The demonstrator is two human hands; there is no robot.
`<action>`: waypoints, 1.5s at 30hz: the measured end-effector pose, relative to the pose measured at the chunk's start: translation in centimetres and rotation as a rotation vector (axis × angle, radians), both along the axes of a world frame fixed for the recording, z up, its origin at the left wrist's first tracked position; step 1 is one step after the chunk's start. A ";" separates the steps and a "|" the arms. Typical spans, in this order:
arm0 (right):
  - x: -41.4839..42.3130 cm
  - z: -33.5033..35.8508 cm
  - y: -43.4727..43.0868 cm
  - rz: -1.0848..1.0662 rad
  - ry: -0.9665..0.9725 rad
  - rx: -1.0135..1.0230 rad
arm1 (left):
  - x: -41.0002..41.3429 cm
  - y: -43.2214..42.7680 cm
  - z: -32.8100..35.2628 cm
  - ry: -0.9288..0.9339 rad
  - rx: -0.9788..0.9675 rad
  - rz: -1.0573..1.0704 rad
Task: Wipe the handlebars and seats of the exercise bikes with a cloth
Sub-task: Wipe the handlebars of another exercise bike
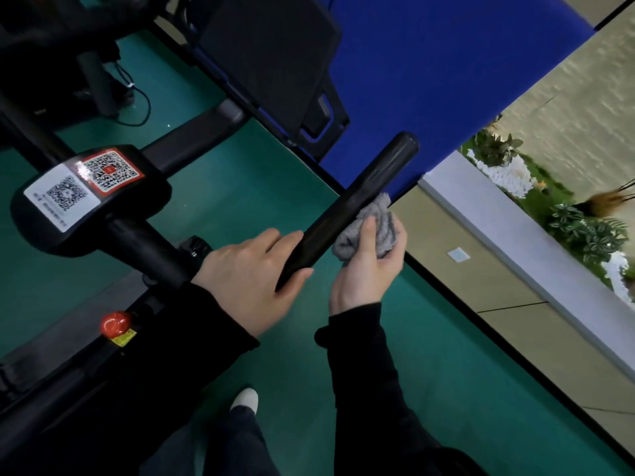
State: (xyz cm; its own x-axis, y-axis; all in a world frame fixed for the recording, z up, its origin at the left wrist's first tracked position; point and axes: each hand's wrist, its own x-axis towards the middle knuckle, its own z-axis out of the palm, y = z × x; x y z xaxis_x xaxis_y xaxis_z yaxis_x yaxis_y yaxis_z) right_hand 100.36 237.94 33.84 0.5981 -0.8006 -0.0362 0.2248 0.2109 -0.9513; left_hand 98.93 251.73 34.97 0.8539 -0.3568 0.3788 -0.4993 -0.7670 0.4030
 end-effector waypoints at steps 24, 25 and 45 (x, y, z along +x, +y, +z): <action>-0.1 -0.9 -2.6 0.543 -0.026 0.585 | -0.1 0.0 -0.1 -0.033 -0.021 0.019; 0.6 -0.6 -3.1 0.546 -0.032 0.607 | -0.1 -0.1 0.0 -0.043 -0.024 0.019; 0.5 1.3 -3.0 0.443 -0.120 0.475 | 3.6 -3.9 2.1 0.263 0.005 -0.001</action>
